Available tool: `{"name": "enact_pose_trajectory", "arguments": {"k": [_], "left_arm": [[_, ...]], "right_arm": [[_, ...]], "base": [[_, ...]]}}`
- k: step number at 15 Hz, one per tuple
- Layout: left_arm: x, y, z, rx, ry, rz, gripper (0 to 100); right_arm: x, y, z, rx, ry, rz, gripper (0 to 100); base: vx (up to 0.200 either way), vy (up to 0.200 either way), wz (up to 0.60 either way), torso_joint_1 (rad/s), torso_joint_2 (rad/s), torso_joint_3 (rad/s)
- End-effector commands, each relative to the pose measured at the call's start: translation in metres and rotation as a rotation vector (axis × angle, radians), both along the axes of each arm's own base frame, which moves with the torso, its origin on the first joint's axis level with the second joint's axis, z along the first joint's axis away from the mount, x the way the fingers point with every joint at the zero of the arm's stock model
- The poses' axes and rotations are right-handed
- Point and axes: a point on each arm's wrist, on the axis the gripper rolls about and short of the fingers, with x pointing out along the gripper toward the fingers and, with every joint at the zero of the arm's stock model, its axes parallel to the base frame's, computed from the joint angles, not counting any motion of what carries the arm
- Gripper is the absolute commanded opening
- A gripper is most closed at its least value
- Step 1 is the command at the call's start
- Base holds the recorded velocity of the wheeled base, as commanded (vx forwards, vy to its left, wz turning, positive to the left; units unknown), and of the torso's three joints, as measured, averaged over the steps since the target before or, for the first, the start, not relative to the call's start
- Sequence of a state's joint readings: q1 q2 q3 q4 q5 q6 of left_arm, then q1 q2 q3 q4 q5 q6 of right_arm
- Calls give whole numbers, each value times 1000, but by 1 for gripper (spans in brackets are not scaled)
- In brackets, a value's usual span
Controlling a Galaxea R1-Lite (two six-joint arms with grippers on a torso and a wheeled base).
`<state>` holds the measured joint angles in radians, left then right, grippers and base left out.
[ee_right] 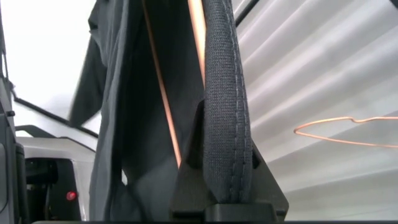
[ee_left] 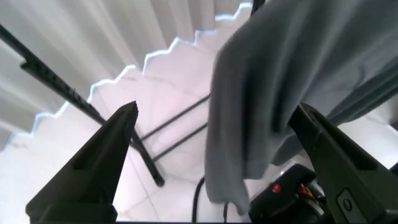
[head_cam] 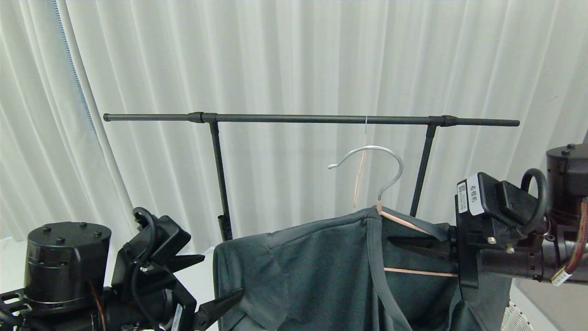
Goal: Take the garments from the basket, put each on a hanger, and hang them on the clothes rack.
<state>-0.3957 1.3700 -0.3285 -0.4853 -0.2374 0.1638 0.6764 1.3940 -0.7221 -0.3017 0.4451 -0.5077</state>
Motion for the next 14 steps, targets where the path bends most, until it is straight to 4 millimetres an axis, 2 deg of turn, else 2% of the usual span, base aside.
{"name": "enact_pose_trajectory", "arguments": {"k": [1, 8, 9, 12, 14], "left_arm": [[5, 1, -7, 14, 33, 13, 100], [-2, 16, -3, -56, 39, 48, 100], [-2, 17, -3, -61, 38, 44, 0], [0, 19, -3, -64, 42, 58, 0], [3, 28, -3, -66, 39, 110, 0]], "right_arm": [[-2, 0, 1, 4, -5, 3, 0], [-2, -1, 2, 4, -10, -1, 0], [-2, -1, 2, 4, -10, -1, 0], [-2, -1, 2, 4, -12, -4, 0], [-2, -1, 2, 3, -11, -5, 0]], "base": [[0, 0, 0, 0, 0, 0], [0, 0, 0, 0, 0, 0], [0, 0, 0, 0, 0, 0], [0, 0, 0, 0, 0, 0], [0, 0, 0, 0, 0, 0]]}}
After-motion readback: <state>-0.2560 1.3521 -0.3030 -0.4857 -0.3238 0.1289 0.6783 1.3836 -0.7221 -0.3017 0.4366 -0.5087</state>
